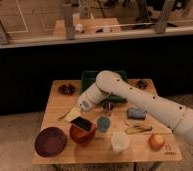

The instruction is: Place eraser in red bowl

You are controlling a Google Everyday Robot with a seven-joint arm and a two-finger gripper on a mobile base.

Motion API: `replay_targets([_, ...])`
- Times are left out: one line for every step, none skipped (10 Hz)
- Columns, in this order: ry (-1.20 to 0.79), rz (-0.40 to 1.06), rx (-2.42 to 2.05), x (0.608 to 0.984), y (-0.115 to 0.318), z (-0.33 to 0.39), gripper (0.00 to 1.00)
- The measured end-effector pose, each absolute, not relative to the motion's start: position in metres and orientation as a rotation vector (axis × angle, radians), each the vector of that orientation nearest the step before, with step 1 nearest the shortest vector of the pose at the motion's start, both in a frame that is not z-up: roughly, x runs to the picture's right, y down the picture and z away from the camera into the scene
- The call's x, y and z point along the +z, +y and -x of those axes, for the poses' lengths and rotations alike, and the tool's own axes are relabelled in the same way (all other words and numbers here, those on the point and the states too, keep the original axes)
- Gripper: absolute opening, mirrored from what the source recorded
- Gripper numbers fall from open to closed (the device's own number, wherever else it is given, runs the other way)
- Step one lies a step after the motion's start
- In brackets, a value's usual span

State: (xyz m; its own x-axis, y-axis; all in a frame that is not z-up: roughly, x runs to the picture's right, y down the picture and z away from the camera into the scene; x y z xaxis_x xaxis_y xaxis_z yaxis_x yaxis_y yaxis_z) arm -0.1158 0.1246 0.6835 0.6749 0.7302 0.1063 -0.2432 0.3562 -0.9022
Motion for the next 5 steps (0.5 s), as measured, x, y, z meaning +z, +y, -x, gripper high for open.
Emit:
replay_targets([-0.555, 1.029, 0.653, 0.690, 0.134, 0.123, 0.09])
replay_targets([-0.556, 1.028, 0.643, 0.700, 0.142, 0.126, 0.19])
replay_targets([-0.556, 1.027, 0.639, 0.708, 0.149, 0.125, 0.27])
replay_targets([-0.557, 1.028, 0.635, 0.718, 0.155, 0.124, 0.37])
replay_targets([-0.558, 1.035, 0.625, 0.726, 0.161, 0.125, 0.49])
